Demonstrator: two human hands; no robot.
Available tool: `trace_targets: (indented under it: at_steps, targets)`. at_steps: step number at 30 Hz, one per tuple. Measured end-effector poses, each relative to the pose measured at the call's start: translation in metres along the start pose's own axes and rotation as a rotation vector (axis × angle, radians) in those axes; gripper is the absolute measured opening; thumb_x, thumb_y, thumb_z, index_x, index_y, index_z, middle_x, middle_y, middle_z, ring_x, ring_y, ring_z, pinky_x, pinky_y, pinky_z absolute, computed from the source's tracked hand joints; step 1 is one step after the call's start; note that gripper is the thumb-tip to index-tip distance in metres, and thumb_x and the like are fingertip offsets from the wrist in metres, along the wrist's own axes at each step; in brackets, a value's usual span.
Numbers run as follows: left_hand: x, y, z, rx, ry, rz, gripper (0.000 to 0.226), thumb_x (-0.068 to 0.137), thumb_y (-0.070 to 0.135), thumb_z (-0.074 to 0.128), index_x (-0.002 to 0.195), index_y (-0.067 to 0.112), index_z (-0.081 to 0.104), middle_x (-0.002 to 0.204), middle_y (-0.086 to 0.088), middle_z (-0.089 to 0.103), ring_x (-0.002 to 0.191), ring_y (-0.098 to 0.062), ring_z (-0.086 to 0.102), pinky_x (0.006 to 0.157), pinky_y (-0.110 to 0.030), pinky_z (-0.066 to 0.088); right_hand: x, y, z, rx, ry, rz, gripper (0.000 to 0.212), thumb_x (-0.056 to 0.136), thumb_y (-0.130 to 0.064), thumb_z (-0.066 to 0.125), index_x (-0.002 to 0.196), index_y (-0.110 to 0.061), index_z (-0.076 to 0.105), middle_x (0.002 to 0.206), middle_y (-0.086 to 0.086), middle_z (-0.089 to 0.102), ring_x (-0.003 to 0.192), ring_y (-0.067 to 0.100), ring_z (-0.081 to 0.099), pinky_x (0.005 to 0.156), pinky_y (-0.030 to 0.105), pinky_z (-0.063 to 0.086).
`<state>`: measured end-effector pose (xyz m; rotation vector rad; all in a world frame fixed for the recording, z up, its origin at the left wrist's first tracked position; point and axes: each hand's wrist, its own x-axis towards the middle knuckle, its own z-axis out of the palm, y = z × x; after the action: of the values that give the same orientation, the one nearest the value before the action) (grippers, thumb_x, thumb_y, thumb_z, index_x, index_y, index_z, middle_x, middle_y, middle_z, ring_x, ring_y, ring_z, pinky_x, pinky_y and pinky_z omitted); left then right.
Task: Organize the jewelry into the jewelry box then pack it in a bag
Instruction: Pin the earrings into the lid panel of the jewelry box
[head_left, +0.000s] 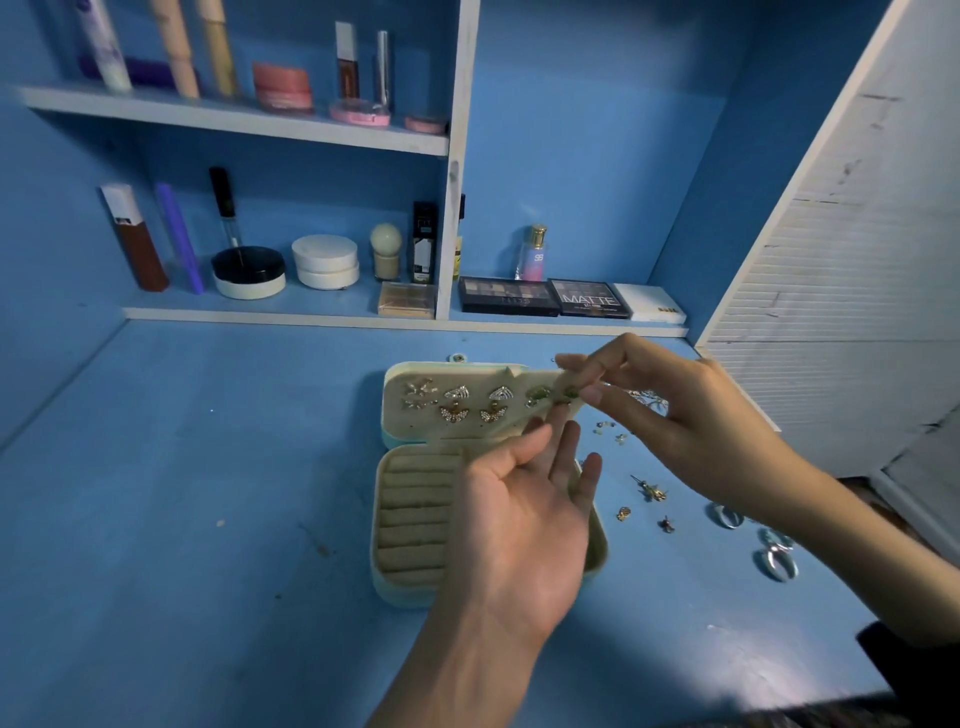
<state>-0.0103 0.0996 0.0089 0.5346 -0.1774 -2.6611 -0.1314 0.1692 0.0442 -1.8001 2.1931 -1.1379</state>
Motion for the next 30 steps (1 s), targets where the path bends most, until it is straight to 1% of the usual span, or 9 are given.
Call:
trace_targets:
  at_steps: [5,6,9,11,15,19,21,24,30]
  targets:
    - [-0.013,-0.004,-0.006,0.060,0.000,-0.016,0.027,0.070,0.013,0.060,0.097,0.011,0.066,0.126,-0.009,0.063,0.124,-0.019,0.052,0.110,-0.038,0.034,-0.018,-0.007,-0.005,-0.033,-0.079,0.028,0.005,0.089,-0.041,0.052,0.089,-0.037,0.053,0.108,-0.030,0.064,0.099,0.025,0.067,0.077,0.042,0.054]
    - [-0.014,-0.005,-0.007,0.072,0.005,-0.016,0.024,0.070,0.015,0.063,0.094,0.012,0.067,0.124,-0.008,0.064,0.123,-0.018,0.054,0.109,-0.037,0.035,-0.022,-0.008,-0.005,-0.042,-0.094,0.024,0.004,0.090,-0.041,0.052,0.089,-0.037,0.053,0.108,-0.029,0.065,0.101,0.024,0.066,0.079,0.042,0.054]
    - [-0.018,-0.010,-0.011,0.102,0.030,0.007,0.028,0.066,0.024,0.070,0.092,0.014,0.069,0.111,-0.005,0.068,0.104,-0.016,0.060,0.095,-0.031,0.040,-0.029,-0.010,-0.005,-0.067,-0.156,0.007,0.003,0.088,-0.034,0.054,0.088,-0.033,0.057,0.107,-0.022,0.067,0.110,-0.009,0.055,0.080,0.021,0.049]
    - [-0.020,-0.012,-0.014,0.110,0.039,0.024,0.028,0.065,0.027,0.070,0.091,0.015,0.070,0.111,-0.006,0.068,0.096,-0.015,0.057,0.086,-0.029,0.042,-0.030,-0.013,-0.007,-0.085,-0.202,0.013,0.005,0.086,-0.034,0.054,0.087,-0.033,0.059,0.107,-0.023,0.066,0.109,-0.015,0.053,0.078,0.012,0.045]
    - [-0.020,-0.016,-0.019,0.120,0.026,0.038,0.023,0.073,0.027,0.063,0.086,0.015,0.077,0.115,-0.005,0.069,0.102,-0.014,0.059,0.084,-0.027,0.042,-0.016,-0.008,-0.015,-0.026,-0.184,0.098,0.010,0.084,-0.034,0.059,0.088,-0.028,0.066,0.100,-0.023,0.068,0.099,0.004,0.063,0.084,0.022,0.049]
    - [-0.019,-0.019,-0.024,0.105,0.047,0.044,0.035,0.075,0.025,0.058,0.107,0.013,0.068,0.112,-0.005,0.070,0.117,-0.015,0.057,0.105,-0.033,0.036,0.009,0.010,-0.018,0.024,-0.211,0.210,0.011,0.085,-0.019,0.066,0.079,-0.029,0.068,0.084,-0.011,0.070,0.072,0.003,0.059,0.069,0.015,0.044]
    - [-0.019,-0.019,-0.024,0.101,0.028,0.043,0.036,0.076,0.025,0.057,0.109,0.014,0.067,0.114,-0.004,0.070,0.119,-0.014,0.056,0.105,-0.032,0.035,0.017,0.016,-0.015,0.008,-0.297,0.259,0.014,0.083,-0.018,0.068,0.078,-0.031,0.069,0.084,-0.009,0.070,0.069,0.004,0.057,0.068,0.019,0.045]
    - [-0.019,-0.020,-0.025,0.108,-0.008,0.042,0.033,0.079,0.026,0.053,0.107,0.016,0.068,0.116,-0.002,0.069,0.118,-0.011,0.055,0.102,-0.031,0.036,0.024,0.017,-0.010,-0.016,-0.411,0.283,0.015,0.085,-0.012,0.068,0.080,-0.026,0.071,0.081,-0.012,0.069,0.062,-0.005,0.054,0.057,0.008,0.039]
    - [-0.019,-0.019,-0.027,0.121,-0.044,0.032,0.037,0.081,0.028,0.051,0.113,0.016,0.066,0.118,0.001,0.068,0.120,-0.009,0.055,0.104,-0.031,0.035,0.027,0.012,-0.010,0.010,-0.452,0.266,0.011,0.085,-0.004,0.065,0.085,-0.013,0.072,0.078,-0.009,0.067,0.055,-0.005,0.054,0.052,0.004,0.037]
